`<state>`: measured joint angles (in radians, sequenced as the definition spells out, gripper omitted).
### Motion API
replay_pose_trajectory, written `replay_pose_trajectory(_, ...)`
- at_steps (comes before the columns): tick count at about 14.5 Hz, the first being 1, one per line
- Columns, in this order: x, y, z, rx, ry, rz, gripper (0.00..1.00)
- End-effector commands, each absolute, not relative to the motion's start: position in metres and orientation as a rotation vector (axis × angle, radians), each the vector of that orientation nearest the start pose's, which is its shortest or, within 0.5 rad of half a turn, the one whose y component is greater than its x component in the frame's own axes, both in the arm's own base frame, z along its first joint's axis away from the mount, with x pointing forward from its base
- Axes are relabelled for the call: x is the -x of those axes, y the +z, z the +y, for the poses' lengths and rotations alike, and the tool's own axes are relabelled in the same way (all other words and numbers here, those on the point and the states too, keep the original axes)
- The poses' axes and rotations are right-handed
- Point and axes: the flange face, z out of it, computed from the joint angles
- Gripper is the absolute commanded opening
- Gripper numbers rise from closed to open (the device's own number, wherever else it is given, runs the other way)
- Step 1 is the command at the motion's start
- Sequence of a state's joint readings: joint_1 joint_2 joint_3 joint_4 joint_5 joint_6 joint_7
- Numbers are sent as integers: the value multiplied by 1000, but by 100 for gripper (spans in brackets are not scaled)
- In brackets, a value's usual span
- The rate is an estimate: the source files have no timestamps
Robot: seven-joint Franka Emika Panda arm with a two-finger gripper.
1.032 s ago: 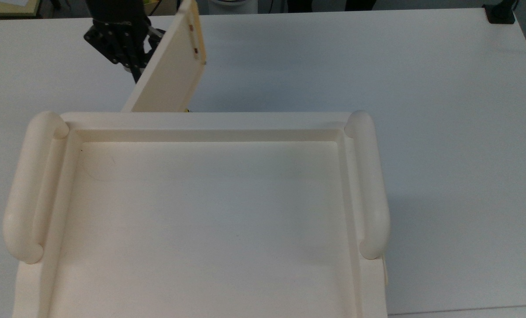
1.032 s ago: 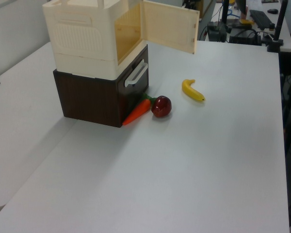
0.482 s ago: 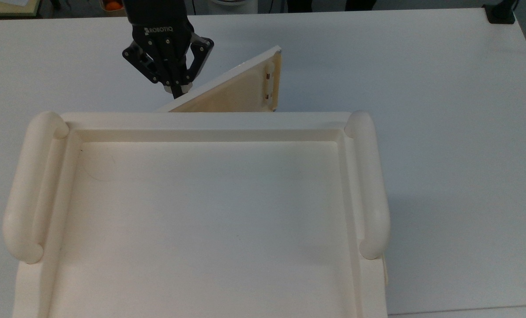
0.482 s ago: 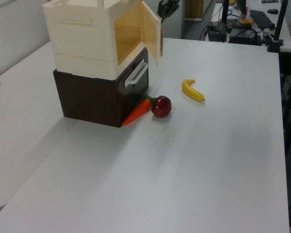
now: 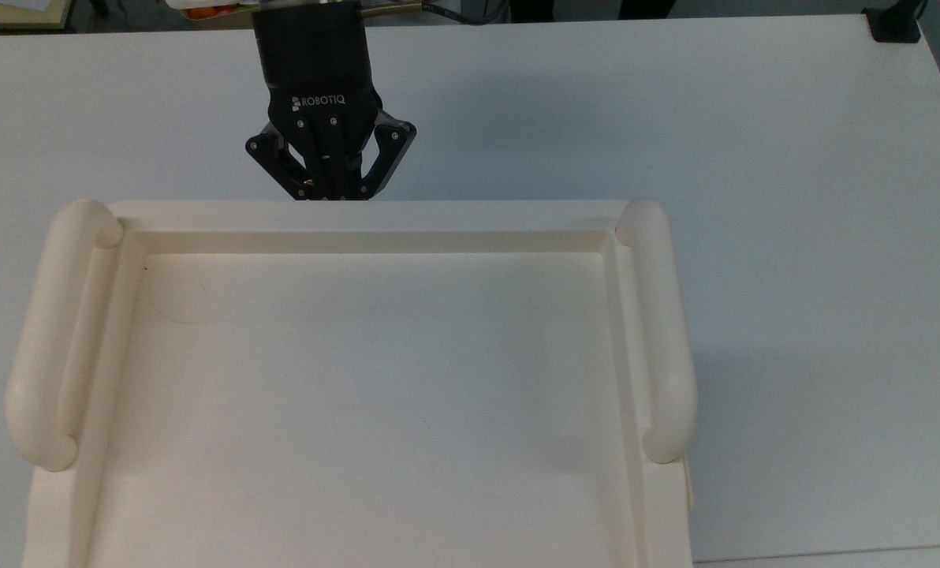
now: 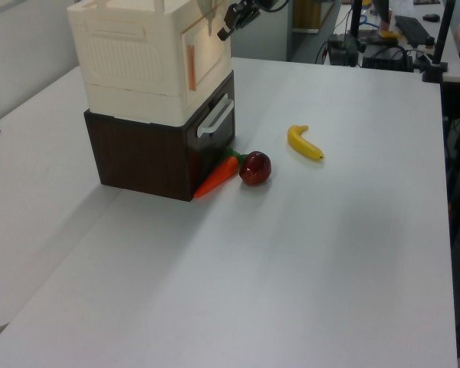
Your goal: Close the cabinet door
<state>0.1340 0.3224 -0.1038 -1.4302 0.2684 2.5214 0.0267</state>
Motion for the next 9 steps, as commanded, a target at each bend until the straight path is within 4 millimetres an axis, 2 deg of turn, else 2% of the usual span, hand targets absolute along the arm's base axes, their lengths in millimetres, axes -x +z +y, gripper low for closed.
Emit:
replay_pose_trajectory(1,-705,606,30,2663,-1154,213,0)
replay_pose_trajectory(6,-702,595,30,2684,-1138,198,0)
replay_pose_trajectory(9,-680,588,31,2729,-1050,176,0)
